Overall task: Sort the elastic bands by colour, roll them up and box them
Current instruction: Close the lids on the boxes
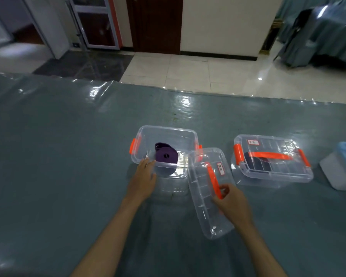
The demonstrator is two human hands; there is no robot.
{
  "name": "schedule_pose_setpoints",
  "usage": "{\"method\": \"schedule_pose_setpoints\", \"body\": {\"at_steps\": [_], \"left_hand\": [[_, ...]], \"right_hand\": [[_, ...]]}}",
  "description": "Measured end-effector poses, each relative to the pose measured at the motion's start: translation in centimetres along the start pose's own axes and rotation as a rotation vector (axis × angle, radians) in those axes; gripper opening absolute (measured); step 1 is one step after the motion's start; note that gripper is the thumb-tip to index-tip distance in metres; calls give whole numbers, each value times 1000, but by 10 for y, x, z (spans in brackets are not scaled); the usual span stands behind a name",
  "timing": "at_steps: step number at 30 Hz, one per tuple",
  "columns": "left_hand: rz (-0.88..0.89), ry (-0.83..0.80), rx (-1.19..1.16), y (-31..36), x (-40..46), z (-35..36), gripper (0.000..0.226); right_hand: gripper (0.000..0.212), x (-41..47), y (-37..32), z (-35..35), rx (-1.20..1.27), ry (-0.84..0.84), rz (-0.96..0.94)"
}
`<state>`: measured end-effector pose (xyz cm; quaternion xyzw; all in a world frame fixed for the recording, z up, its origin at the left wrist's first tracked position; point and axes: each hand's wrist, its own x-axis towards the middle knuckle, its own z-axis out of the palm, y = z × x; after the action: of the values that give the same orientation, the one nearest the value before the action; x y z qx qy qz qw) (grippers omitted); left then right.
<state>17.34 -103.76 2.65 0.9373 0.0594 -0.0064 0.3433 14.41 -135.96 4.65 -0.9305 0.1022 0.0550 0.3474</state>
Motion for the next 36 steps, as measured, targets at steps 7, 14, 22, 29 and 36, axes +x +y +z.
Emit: {"method": "schedule_pose_setpoints", "body": {"at_steps": [7,14,22,29,36], "left_hand": [[-47,255,-196,2,15,-15,25],[-53,245,-129,-6,47,-17,44],[-238,320,-312,-34,78,-10,53],[-414,305,-449,-56,105,-17,23],[-485,268,-878,-60,102,-8,31]], "right_hand": [[31,66,-76,7,-325,11,-295],[39,125,-146,48,-483,-86,-469],[33,168,-170,97,-404,-162,-581],[28,175,-118,98,-244,29,-798],[72,160,-90,96,466,-2,186]]}}
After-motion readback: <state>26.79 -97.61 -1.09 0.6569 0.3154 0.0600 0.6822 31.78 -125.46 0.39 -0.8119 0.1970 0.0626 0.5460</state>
